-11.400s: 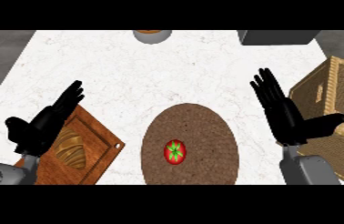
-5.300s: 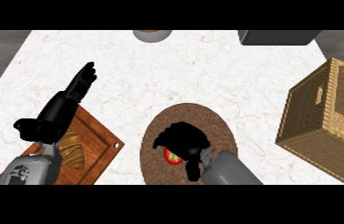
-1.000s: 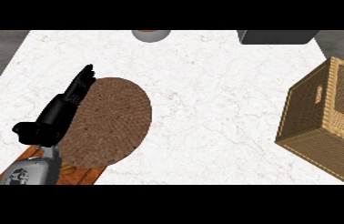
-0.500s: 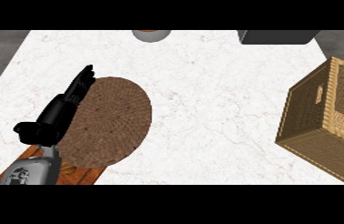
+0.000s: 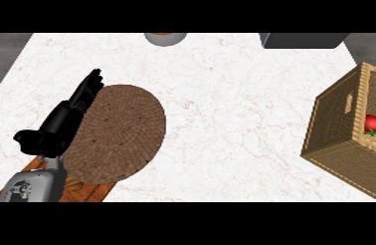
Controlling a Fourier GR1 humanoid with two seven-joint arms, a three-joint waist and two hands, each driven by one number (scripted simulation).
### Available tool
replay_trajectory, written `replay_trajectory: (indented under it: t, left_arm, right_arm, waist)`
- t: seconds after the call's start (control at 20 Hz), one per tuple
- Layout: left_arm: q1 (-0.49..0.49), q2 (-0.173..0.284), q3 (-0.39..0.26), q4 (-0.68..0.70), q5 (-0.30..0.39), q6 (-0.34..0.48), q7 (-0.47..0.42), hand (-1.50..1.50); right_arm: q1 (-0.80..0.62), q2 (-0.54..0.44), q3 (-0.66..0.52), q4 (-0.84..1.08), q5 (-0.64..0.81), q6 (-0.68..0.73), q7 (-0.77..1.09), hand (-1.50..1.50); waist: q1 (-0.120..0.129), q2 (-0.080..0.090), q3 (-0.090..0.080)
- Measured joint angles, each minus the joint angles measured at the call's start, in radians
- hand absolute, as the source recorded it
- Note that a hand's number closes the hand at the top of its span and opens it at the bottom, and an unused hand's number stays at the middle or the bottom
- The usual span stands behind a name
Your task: Pick the tomato from the placemat and place it in the basket
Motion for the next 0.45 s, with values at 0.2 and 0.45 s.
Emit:
replay_trajectory:
  t: [0.2,0.45]
  left_arm:
    - [0.003,-0.002,0.002,-0.001,0.008,-0.007,0.004,0.0]
    - [0.024,-0.008,-0.008,-0.032,0.007,-0.009,0.017,0.0]
  right_arm:
    - [-0.027,-0.01,-0.029,0.01,-0.091,-0.006,-0.004,-1.5]
    - [-0.053,-0.047,-0.118,-0.012,-0.214,0.006,0.086,-1.5]
  waist:
    - [0.0,0.0,0.0]
    - [-0.002,-0.002,0.0]
